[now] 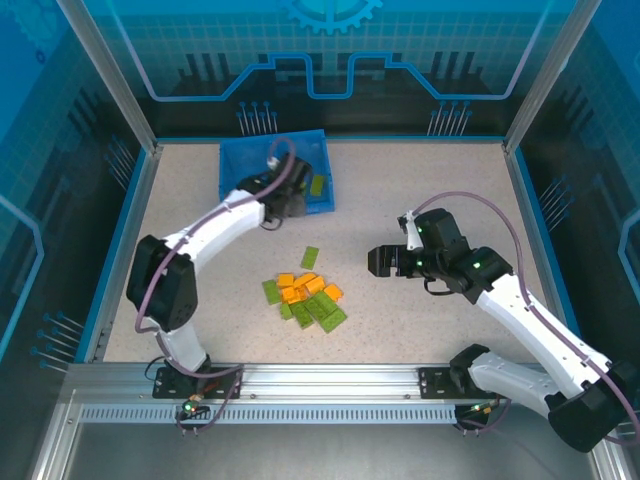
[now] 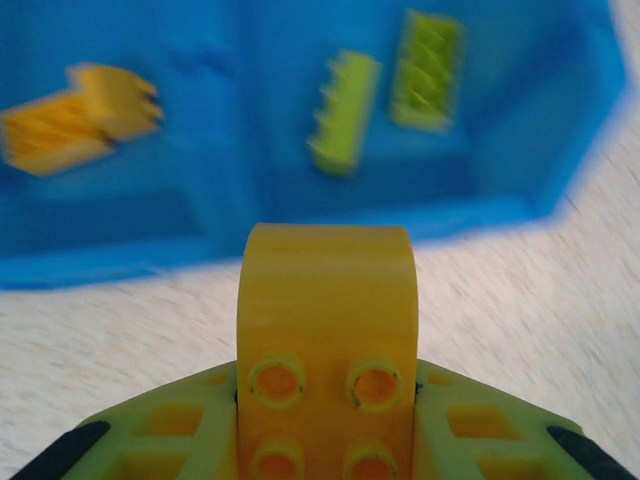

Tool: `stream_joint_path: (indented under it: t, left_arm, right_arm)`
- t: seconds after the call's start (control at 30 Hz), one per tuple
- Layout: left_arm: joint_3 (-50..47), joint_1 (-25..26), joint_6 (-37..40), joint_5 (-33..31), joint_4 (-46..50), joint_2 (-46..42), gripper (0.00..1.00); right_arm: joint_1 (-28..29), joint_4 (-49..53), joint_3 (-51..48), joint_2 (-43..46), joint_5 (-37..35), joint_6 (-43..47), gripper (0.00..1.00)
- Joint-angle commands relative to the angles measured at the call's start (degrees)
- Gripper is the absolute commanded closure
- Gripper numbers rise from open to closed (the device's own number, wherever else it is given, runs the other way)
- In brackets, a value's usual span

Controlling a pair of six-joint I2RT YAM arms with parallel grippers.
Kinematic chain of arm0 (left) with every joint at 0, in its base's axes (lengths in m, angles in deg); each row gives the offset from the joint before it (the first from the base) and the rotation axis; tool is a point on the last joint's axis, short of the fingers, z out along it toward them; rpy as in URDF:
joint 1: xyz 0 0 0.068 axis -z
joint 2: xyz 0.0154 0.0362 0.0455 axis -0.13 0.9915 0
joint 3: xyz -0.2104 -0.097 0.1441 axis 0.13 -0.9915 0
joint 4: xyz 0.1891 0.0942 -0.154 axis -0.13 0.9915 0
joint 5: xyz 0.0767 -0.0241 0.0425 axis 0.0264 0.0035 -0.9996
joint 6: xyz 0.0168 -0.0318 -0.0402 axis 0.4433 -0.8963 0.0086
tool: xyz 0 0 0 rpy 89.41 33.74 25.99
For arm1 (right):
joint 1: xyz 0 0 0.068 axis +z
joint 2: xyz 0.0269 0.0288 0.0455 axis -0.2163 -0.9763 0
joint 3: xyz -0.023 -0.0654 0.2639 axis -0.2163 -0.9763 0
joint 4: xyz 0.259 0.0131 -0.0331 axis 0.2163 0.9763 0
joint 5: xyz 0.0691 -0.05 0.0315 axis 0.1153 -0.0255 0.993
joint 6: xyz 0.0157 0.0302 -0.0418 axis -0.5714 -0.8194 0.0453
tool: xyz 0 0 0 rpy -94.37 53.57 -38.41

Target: Sort the legos into containers by color

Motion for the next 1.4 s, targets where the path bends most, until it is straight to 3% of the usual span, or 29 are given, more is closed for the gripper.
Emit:
stream_joint_path:
  t: [0.0, 0.13, 0.4, 0.7, 0.83, 1.03, 1.2, 1.37]
  left_arm:
    - [1.91, -5.41, 1.28, 0.88, -1.91, -0.2, 0.68]
    - [7.61, -10.83, 1.25, 1.37, 0.11, 5.55, 0.68]
    - [23.06, -14.93, 0.01, 1.33, 6.67, 20.9, 0.6]
    - [23.59, -16.66, -1.81, 7.73, 5.26, 22.43, 0.44]
    - [19.07, -16.45, -2.4, 11.42, 3.55, 15.48, 0.45]
    - [3.52, -10.66, -1.71, 14.84, -2.72, -8.15, 0.45]
    - [-7.22, -1.11, 7.94, 13.41, -4.94, -28.15, 0.45]
    - [-15.29, 4.28, 22.87, 17.92, -3.22, -43.5, 0.42]
  right_arm:
    - [0.39, -0.48, -0.74, 1.44, 0.79, -1.02, 0.08]
    - [0.48, -0.4, -1.08, 2.19, 0.64, -1.49, 0.08]
    - [0.79, 0.29, -1.12, 3.47, 0.53, -2.28, 0.08]
    - [1.27, 0.85, -0.94, 4.09, -0.08, -2.42, 0.08]
    - [1.81, -0.97, -0.77, 1.83, 0.1, -2.73, 0.08]
    - [6.25, -3.56, 3.03, -7.91, -3.35, -5.39, 0.09]
    - [10.5, -2.55, 12.05, -22.97, -8.5, -10.63, 0.11]
    - [14.36, -1.26, 23.39, -38.99, -11.66, -12.84, 0.16]
